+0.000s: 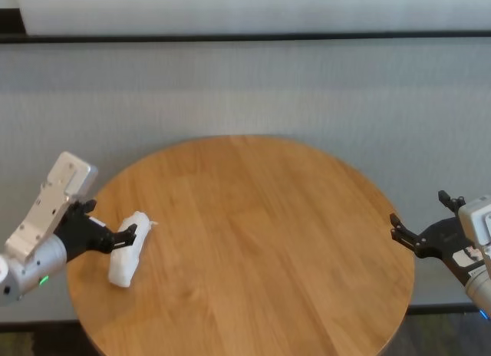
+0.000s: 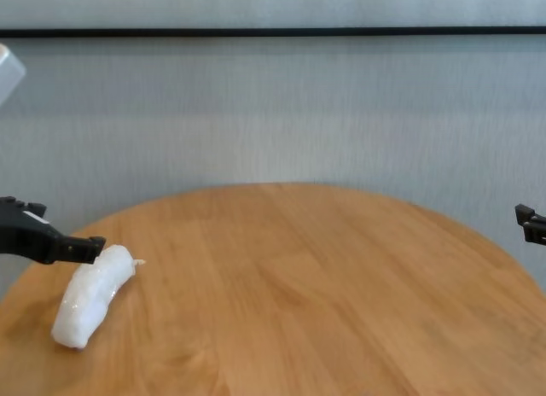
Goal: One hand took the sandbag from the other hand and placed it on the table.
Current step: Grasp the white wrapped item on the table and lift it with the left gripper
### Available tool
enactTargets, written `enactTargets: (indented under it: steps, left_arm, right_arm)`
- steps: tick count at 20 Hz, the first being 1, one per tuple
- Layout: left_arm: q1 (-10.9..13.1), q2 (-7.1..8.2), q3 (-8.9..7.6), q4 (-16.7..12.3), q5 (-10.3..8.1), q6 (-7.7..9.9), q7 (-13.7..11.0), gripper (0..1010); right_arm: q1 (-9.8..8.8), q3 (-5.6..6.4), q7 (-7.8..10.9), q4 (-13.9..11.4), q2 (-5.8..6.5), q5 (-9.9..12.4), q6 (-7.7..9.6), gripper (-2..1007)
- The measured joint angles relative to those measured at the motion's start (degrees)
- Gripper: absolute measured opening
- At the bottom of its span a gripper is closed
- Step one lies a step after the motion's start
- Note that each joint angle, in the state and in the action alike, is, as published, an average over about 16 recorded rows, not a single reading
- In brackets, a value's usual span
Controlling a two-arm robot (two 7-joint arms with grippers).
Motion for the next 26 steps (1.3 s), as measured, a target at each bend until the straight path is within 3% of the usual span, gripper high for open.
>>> enactTargets:
  steps: [5, 12, 18, 26]
  left_arm:
    - [-3.4, -1.39, 0.48, 2.4, 0.02, 4.44, -2.3, 1002]
    - [-6.1, -2.88, 1.12, 5.0, 1.02, 7.92, -4.1, 1002]
    - [-6.9, -3.92, 1.56, 6.8, 2.18, 8.95, -5.0, 1002]
    - [-7.8, -5.8, 1.76, 10.7, 3.58, 8.33, -5.9, 1002]
  right_arm:
    - [0.0, 0.0, 0.0, 0.0, 0.0, 0.0, 0.0, 1001]
    - [0.0, 0.0, 0.0, 0.0, 0.0, 0.0, 0.0, 1001]
    - [0.0, 0.0, 0.0, 0.0, 0.0, 0.0, 0.0, 1001]
    - [0.0, 0.0, 0.0, 0.0, 0.0, 0.0, 0.0, 1001]
